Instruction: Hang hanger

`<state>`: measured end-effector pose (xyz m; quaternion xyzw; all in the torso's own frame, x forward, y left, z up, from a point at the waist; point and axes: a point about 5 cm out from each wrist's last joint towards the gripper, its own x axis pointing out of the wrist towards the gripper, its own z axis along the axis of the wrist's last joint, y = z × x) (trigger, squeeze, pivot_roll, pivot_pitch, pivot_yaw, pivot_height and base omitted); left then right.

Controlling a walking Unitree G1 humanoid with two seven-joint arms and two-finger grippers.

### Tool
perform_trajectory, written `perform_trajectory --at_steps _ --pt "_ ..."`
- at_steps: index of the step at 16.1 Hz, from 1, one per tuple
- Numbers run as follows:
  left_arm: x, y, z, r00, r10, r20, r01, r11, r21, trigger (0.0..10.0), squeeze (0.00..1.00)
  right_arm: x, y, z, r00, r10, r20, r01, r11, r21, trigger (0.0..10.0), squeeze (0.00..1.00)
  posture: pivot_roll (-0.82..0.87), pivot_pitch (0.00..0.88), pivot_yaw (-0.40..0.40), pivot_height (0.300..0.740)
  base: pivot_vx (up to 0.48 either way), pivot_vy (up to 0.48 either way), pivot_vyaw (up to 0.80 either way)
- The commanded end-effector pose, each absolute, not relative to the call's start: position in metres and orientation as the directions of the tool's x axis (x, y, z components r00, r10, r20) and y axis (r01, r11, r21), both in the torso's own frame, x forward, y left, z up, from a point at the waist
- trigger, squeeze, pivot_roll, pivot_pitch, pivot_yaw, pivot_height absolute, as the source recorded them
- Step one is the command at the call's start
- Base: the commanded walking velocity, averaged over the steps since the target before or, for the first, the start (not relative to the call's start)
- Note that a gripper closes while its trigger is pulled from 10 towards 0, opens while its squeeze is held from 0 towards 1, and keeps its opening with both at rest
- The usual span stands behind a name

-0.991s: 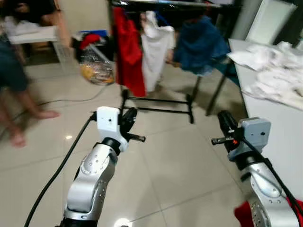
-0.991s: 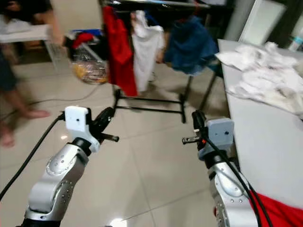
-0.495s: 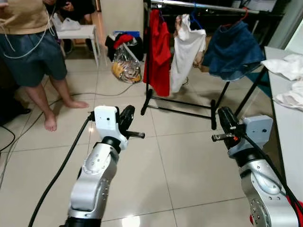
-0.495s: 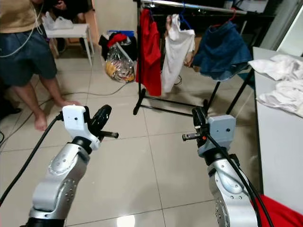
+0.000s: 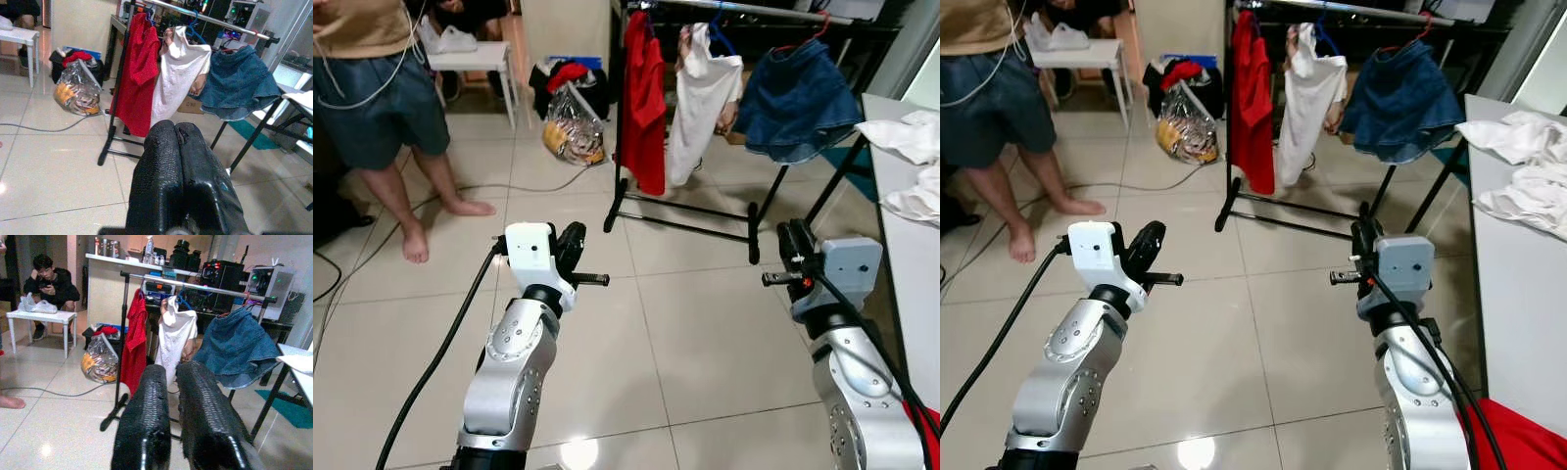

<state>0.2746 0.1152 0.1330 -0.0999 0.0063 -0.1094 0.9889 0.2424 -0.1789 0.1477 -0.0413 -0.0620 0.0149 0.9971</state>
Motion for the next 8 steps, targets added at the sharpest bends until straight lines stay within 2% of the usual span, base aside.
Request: perform_trajectory --at_steps 1,2,5,6,7,8 --pt "0.2748 0.1134 0.1301 0.973 -0.229 -0.003 0.224 0.957 -0.187 10.0 0.0 0.243 -0.181 0.1446 0.993 0.021 0.113 -0.012 0.997 -0.081 10.0 0.99 -0.04 0.0 -0.032 0.74 0.0 0.0 0.0" --pt "0.2752 0.1126 0.1302 0.972 -0.236 -0.001 0.232 0.954 -0.19 10.0 0.0 0.244 -0.1807 0.1439 0.994 0.017 0.11 -0.008 0.997 -0.081 10.0 0.0 -0.04 0.0 -0.031 0.74 0.0 0.0 0.0" --pt "0.2759 0.1106 0.1309 0.968 -0.252 0.008 0.248 0.949 -0.194 10.0 0.0 0.2446 -0.1812 0.141 0.995 0.003 0.098 0.005 0.997 -0.083 10.0 0.0 -0.05 0.0 -0.029 0.74 0.0 0.0 0.0" --pt "0.2753 0.11 0.1314 0.966 -0.257 0.014 0.255 0.947 -0.196 10.0 0.64 0.2442 -0.1819 0.1403 0.995 -0.003 0.096 0.011 0.996 -0.085 10.0 0.0 -0.05 0.0 -0.029 0.74 0.0 0.0 0.0" --pt "0.2751 0.1094 0.1318 0.965 -0.261 0.02 0.259 0.944 -0.204 10.0 1.0 0.2444 -0.1824 0.14 0.995 -0.006 0.095 0.014 0.996 -0.085 10.0 0.0 -0.05 0.0 -0.03 0.74 0.0 0.0 0.0" --pt "0.2745 0.1082 0.1343 0.96 -0.276 0.04 0.278 0.937 -0.21 10.0 1.0 0.2448 -0.1828 0.1399 0.995 -0.01 0.094 0.018 0.996 -0.086 10.0 0.0 -0.05 0.0 -0.032 0.74 0.0 0.0 0.0"
